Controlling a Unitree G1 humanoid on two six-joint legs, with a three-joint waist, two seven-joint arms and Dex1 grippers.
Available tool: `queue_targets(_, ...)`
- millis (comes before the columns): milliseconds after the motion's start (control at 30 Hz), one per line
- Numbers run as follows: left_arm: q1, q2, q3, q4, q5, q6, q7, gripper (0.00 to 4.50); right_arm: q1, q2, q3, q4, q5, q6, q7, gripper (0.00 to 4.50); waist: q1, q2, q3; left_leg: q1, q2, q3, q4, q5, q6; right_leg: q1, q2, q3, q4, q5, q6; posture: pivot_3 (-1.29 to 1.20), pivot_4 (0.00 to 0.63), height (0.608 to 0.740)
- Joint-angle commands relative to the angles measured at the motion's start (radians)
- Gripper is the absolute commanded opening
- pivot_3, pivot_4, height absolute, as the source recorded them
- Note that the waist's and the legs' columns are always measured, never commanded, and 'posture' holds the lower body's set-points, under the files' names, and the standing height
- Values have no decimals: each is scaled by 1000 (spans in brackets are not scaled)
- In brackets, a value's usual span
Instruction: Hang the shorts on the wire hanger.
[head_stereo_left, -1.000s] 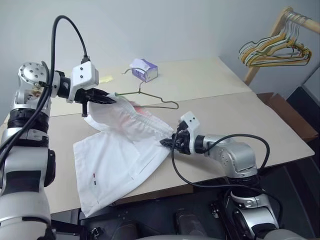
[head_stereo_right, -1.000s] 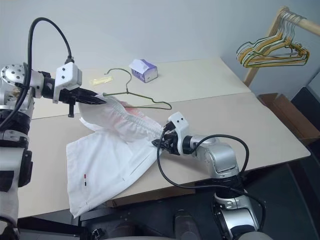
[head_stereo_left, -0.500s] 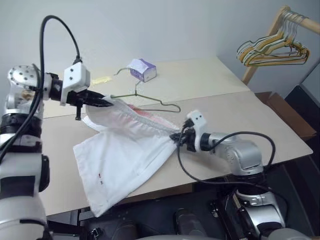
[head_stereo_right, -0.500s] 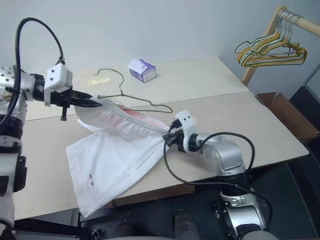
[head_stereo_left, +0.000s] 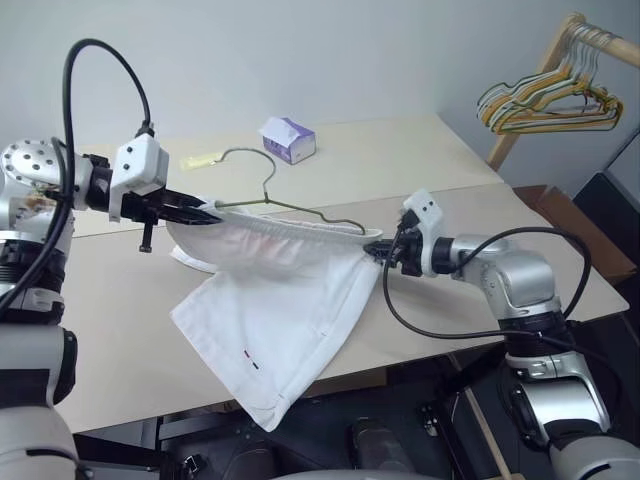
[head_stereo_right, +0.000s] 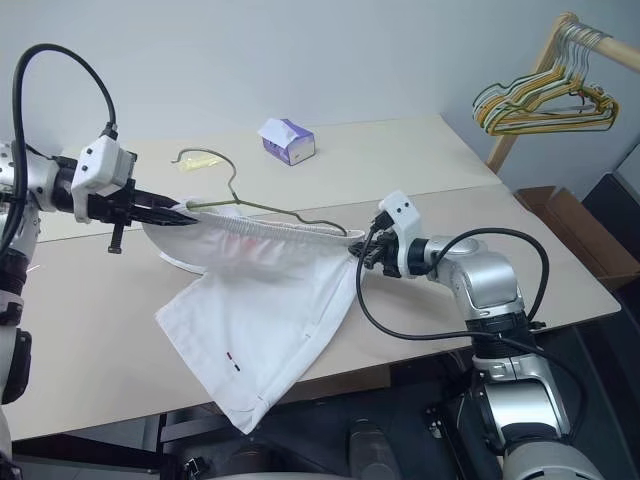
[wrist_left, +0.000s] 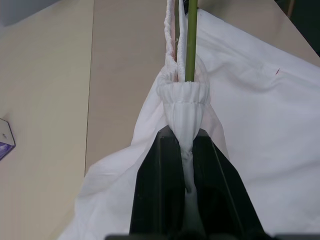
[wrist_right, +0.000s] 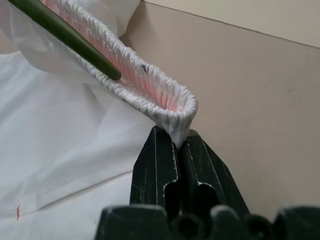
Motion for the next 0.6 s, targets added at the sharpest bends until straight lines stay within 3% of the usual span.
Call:
queue_targets(33, -22, 22, 31, 25, 56, -15, -3, 0, -9, -82, 23, -64, -55, -77, 30, 39, 0, 0, 0, 0, 0, 0, 0, 0, 0, 0, 0, 0, 0, 0, 0, -39, 0, 740)
queue_targets(300, -61, -41, 44, 22, 138, -43, 33, 0, -198, -220, 204, -220, -150, -92, 166, 39, 2, 0, 0, 0, 0, 0, 1, 0, 0, 0, 0, 0, 0, 0, 0, -51, 0, 740)
queue_targets(600, -112, -106, 66, 66, 204, -79, 91, 0, -473, -195, 311, -156, -217, -80, 269, 39, -4, 0, 0, -1, 0, 1, 1, 0, 0, -1, 0, 0, 0, 0, 0, -93, 0, 740)
